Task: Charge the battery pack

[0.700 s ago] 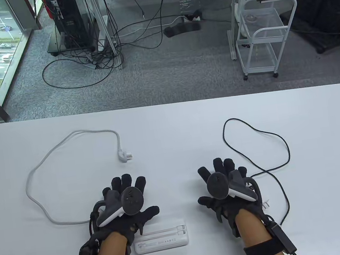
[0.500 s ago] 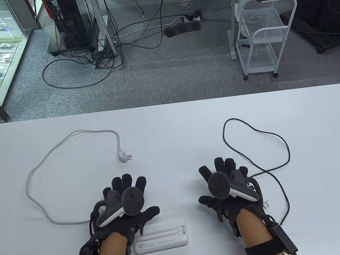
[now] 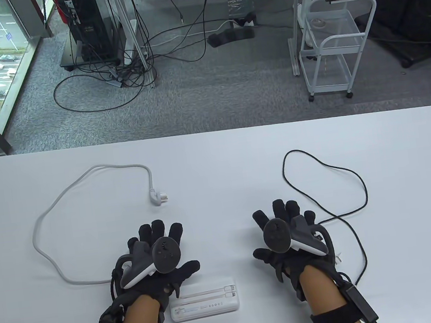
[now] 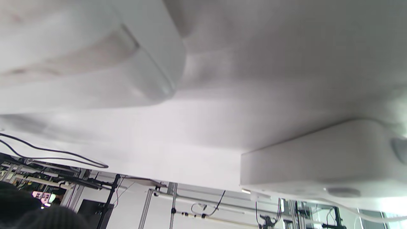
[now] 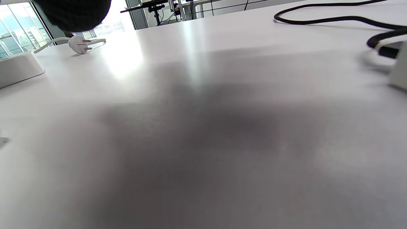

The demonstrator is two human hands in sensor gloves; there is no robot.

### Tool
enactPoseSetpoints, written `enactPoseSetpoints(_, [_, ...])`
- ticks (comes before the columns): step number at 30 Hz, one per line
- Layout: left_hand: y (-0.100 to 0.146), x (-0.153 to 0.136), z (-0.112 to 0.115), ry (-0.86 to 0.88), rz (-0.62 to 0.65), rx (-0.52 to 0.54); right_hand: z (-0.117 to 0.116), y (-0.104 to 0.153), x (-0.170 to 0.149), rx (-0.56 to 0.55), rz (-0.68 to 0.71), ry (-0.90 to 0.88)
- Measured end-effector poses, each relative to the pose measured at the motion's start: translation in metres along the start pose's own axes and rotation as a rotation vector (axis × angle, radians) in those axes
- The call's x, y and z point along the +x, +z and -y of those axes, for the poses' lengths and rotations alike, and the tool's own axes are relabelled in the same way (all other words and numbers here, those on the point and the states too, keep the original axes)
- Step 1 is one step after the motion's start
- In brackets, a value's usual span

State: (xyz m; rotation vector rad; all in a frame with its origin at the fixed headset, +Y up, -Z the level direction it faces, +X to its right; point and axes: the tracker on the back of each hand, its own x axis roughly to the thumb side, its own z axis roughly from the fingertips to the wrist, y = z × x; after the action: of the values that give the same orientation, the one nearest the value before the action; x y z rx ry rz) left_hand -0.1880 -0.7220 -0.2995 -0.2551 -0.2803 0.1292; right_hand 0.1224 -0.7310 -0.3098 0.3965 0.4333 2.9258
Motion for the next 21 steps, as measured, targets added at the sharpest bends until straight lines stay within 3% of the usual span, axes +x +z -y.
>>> enactPoseSetpoints(11, [0.008, -0.067, -0.006, 0.128, -0.256, 0.102, -0.003, 0.009, -0.004, 0.032, -0.009, -0.032])
enactPoseSetpoints(21, [-0.001, -0.079, 0.006, 0.052, -0.345, 0.025, -0.003, 0.011, 0.000, 0.048, -0.024, 0.001])
